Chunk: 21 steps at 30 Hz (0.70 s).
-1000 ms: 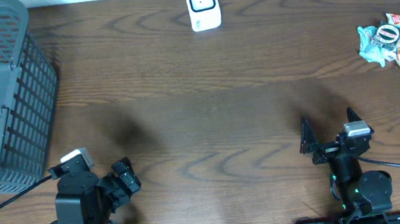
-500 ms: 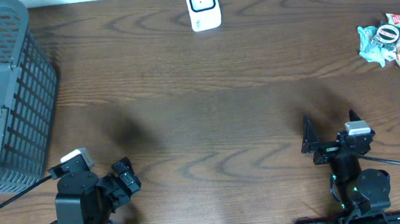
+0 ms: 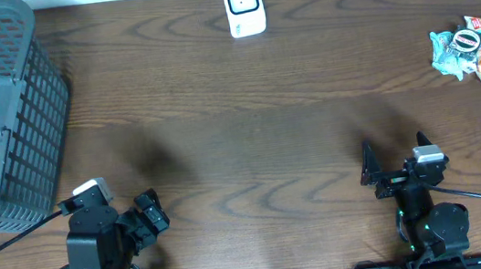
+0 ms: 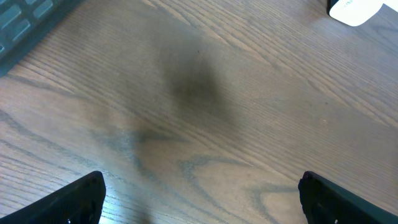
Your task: Scan the item barcode
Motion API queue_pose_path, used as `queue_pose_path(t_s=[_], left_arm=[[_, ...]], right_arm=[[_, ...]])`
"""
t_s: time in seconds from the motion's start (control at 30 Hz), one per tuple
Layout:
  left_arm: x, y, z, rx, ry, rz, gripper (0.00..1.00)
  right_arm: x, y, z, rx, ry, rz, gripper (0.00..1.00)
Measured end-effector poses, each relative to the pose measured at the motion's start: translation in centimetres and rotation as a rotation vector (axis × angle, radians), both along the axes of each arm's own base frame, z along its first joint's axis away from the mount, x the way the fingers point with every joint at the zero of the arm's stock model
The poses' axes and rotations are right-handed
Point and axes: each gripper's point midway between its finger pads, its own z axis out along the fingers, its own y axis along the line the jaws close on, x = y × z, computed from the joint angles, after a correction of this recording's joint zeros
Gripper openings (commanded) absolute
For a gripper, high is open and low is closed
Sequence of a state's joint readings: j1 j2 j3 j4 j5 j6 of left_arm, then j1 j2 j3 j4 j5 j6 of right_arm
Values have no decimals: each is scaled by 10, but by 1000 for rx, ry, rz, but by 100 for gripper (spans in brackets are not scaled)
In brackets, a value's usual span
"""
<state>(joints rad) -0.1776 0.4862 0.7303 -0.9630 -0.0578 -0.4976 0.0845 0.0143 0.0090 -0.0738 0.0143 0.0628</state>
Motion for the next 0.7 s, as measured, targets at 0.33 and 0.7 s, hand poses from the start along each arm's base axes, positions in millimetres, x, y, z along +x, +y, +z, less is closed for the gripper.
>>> queue_pose_path(t_s=[0.33,0.7], left_arm=[[0,0,0,0,0,0,98],[0,0,0,0,0,0,97]], right_arm=[[0,1,0,-14,-1,9,99],[0,3,0,-14,0,16,99]])
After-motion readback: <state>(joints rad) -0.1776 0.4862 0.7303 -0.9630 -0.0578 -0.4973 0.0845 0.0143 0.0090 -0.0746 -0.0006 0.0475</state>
